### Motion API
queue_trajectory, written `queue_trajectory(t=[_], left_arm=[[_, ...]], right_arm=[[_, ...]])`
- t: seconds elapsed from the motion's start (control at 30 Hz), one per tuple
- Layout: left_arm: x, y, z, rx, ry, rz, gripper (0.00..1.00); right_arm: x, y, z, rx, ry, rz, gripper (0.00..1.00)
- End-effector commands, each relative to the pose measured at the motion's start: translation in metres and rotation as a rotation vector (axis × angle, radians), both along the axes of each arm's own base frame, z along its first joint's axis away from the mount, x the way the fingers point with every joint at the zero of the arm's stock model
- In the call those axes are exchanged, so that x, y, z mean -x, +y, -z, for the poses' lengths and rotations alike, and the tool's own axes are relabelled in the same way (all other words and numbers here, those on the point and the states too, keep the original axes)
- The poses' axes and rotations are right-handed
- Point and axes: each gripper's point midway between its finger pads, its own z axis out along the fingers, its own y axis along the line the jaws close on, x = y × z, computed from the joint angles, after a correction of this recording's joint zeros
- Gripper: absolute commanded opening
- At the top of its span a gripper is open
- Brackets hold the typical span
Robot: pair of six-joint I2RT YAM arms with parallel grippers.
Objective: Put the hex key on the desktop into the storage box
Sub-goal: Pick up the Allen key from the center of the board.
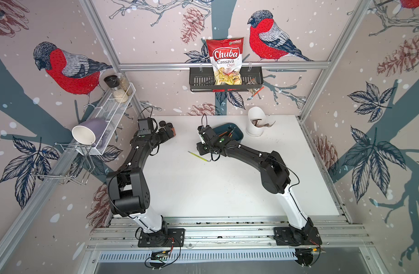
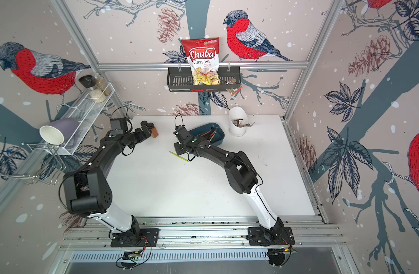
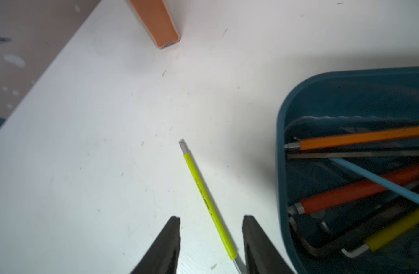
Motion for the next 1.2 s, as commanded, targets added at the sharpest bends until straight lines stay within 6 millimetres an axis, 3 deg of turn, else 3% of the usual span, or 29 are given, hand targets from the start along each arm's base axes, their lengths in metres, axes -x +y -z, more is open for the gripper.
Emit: queue_trajectory(t=[0.0, 0.13, 0.4, 0.63, 0.73, 0.93, 1.03, 1.17], left_arm=[[0.0, 0.003, -0.004, -0.016, -0.009, 0.003, 0.96], [0.001, 0.003, -0.006, -0.02, -0.017, 0.003, 0.96], [0.0, 0.001, -0.006, -0.013, -0.016, 0.009, 0.96], [0.001, 0.002, -0.005, -0.016, -0.013, 0.01, 0.96], [0.0, 0.002, -0.007, -0.019, -0.016, 0.01, 0.96], [0.0, 0.002, -0.007, -0.02, -0.019, 0.009, 0.96], [0.0, 0.002, -0.005, -0.02, -0.012, 0.009, 0.96], [0.0, 0.003, -0.004, -0.024, -0.01, 0.007, 0.96]], right_arm=[[0.014, -0.006, 0.028, 0.184, -0.003, -0.129, 0.49], [0.019, -0.006, 0.052, 0.247, 0.015, -0.159, 0.49], [0.024, -0.006, 0.075, 0.283, 0.029, -0.216, 0.5], [0.036, -0.011, 0.111, 0.342, 0.093, -0.263, 0.45], [0.048, -0.02, 0.132, 0.391, 0.118, -0.269, 0.36], [0.073, -0.039, 0.17, 0.428, 0.206, -0.279, 0.0], [0.083, -0.039, 0.171, 0.394, 0.244, -0.288, 0.0], [0.092, -0.017, 0.14, 0.211, 0.289, -0.308, 0.0]])
